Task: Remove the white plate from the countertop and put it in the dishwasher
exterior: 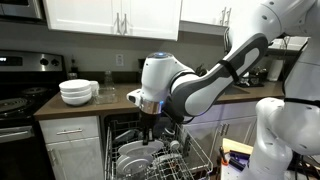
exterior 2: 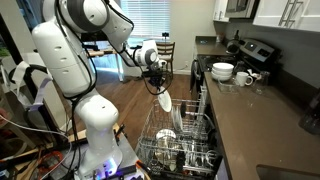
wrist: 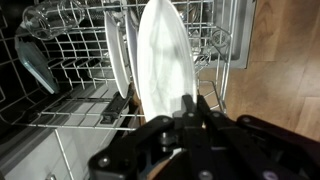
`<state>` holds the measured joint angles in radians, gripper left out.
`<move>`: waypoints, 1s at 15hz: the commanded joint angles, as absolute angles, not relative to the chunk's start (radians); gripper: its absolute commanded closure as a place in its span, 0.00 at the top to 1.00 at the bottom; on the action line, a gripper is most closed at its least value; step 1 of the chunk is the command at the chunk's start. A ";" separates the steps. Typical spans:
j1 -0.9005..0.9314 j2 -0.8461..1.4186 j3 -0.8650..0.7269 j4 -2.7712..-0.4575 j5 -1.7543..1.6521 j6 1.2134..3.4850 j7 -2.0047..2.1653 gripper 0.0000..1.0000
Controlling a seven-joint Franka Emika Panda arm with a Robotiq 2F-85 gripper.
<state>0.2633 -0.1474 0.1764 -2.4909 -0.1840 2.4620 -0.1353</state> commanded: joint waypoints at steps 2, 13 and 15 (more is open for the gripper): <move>0.259 -0.112 0.133 -2.463 -0.022 2.488 -0.421 0.04; 0.222 -0.050 0.091 -2.447 0.165 2.464 -0.712 0.04; 0.208 -0.035 0.091 -2.444 0.146 2.469 -0.709 0.04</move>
<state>0.2370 -0.0565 0.0834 -2.4716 0.1278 2.4703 -0.6603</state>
